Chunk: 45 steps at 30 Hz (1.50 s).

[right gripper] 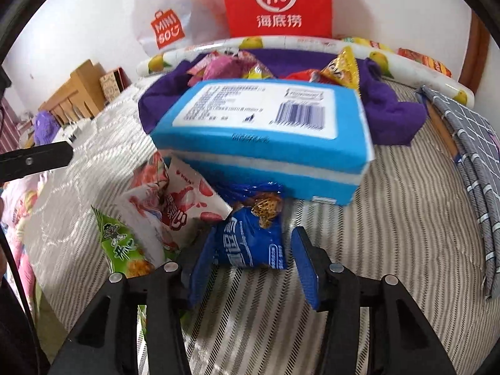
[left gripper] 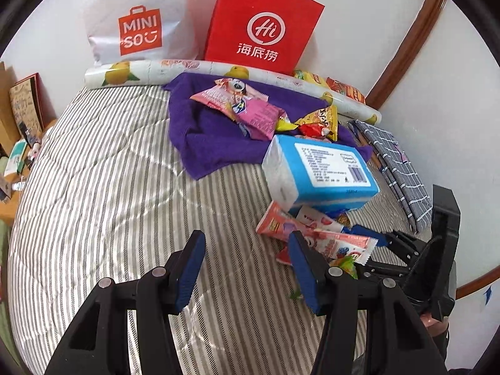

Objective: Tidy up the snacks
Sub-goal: 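Move both tools back toward the snack pile beside the tissue box, then grasp the blue chocolate chip bag with the right tool while the left tool grasps the green snack bag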

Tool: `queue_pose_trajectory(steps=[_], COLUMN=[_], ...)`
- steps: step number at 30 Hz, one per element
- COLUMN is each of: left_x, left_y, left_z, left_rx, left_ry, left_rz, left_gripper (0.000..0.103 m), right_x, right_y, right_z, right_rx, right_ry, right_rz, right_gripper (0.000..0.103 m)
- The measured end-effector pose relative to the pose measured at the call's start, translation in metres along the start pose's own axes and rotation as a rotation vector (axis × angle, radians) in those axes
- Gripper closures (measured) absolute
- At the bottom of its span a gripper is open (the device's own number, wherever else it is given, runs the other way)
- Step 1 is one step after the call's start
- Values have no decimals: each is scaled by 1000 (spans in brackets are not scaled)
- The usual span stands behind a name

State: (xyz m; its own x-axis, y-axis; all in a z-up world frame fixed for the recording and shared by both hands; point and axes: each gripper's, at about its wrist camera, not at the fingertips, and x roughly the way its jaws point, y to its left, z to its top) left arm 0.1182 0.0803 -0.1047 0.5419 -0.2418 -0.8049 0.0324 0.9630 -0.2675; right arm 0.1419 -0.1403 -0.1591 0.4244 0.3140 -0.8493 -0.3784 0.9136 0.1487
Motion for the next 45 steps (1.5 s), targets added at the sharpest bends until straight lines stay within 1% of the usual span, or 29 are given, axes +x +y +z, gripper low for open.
queue_pose_trajectory(steps=[2, 5, 8, 10, 13, 15, 19, 23, 27, 28, 29, 30, 36, 37, 39, 40, 42, 43, 44, 45], left_x=[1, 3, 5, 5, 6, 7, 10, 14, 17, 17, 17, 18, 29, 33, 39, 42, 47, 51, 54, 58], left_y=[2, 3, 3, 3, 2, 0, -8, -20, -31, -34, -38, -43, -65, -68, -71, -73, -76, -77, -78, -79], left_z=[-3, -5, -7, -8, -9, -10, -7, -3, -6, -9, -13, -16, -29, -31, -35, -36, -39, -40, -41, -42], left_rx=[-8, -21, -27, -26, -31, -31, -23, -6, 6, 10, 23, 42, 116, 118, 123, 125, 133, 136, 133, 127], left_ry=[3, 5, 11, 12, 10, 10, -5, -2, 22, 28, 35, 42, 66, 77, 96, 99, 96, 99, 104, 105], left_rz=[-4, -22, -35, -38, -50, -63, -103, -145, -173, -183, -192, -200, -179, -183, -191, -189, -174, -175, -187, -193], left_gripper=[50, 50, 50, 50, 50, 50, 50, 50, 50, 50, 50, 50, 47, 47, 46, 45, 42, 41, 38, 37], right_x=[2, 6, 4, 1, -8, -16, -25, -15, -11, -11, -11, -13, -15, -16, -17, -18, -17, -20, -23, -25], right_y=[5, 5, 5, 3, -3, -11, -30, -37, -34, -35, -37, -39, -51, -51, -52, -52, -58, -65, -70, -74], right_z=[1, 2, 1, -1, -5, -7, -11, -13, -16, -15, -14, -13, -11, -12, -13, -15, -17, -17, -17, -18], right_rx=[-14, -1, -30, -47, -43, -30, 16, 22, 2, 8, 15, 26, 73, 69, 38, 10, -11, 5, 19, 28], right_ry=[-10, -15, -42, -34, -41, -57, -65, -27, -58, -62, -66, -73, -80, -84, -88, -93, -88, -90, -93, -98], right_rz=[-10, -14, -43, -46, -80, -99, -98, -111, -126, -120, -115, -111, -53, -58, -132, -188, -244, -223, -210, -210], right_gripper=[43, 43, 57, 58, 60, 60, 59, 56, 55, 56, 60, 61, 62, 62, 62, 62, 62, 62, 62, 62])
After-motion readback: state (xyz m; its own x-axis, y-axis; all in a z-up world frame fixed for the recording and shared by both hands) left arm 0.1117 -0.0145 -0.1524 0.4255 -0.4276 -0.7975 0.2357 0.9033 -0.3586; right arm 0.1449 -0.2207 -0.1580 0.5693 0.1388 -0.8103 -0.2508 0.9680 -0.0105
